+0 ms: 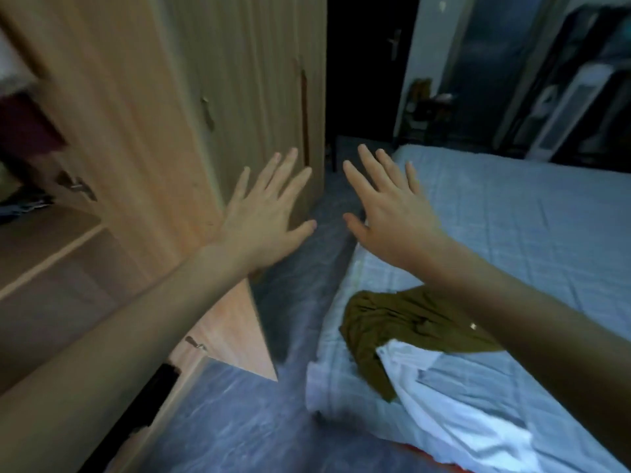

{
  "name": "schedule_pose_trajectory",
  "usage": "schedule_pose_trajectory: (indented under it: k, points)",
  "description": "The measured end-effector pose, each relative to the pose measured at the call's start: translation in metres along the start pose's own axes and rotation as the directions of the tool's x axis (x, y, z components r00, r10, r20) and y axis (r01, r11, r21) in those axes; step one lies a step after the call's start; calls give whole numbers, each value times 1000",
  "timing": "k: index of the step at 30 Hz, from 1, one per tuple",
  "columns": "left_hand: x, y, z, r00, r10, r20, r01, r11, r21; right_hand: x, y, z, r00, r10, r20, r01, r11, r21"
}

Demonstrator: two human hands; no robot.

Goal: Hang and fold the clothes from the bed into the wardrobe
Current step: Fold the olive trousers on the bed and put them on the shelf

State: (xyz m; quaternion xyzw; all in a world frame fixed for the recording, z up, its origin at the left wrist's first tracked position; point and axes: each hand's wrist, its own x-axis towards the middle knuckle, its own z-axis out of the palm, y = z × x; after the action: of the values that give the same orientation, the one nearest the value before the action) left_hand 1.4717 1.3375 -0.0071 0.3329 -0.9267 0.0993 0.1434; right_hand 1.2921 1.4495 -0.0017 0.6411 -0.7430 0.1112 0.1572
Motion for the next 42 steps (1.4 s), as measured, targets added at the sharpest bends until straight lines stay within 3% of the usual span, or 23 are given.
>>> schedule_pose_trajectory:
  k: [6, 17, 25, 32, 42]
  points:
    - [39, 108, 55, 981, 132, 142, -119, 988, -94, -85, 118, 6, 968, 233, 94, -230, 972, -47]
    - [111, 232, 119, 886, 346, 309, -316, 938, -144, -178, 264, 11, 786, 595, 166, -585, 803, -112]
    - [182, 300, 178, 810, 467, 355, -396, 882, -255, -184, 337, 37, 680, 699, 221, -682, 714, -161]
    - [225, 338, 240, 741, 503, 444, -360, 857, -369, -174, 391, 72, 636, 714, 292, -692, 695, -193]
    - [250, 413, 305, 626, 570, 532, -379, 819, -432, -184, 452, 134, 637, 676, 371, -687, 716, -126]
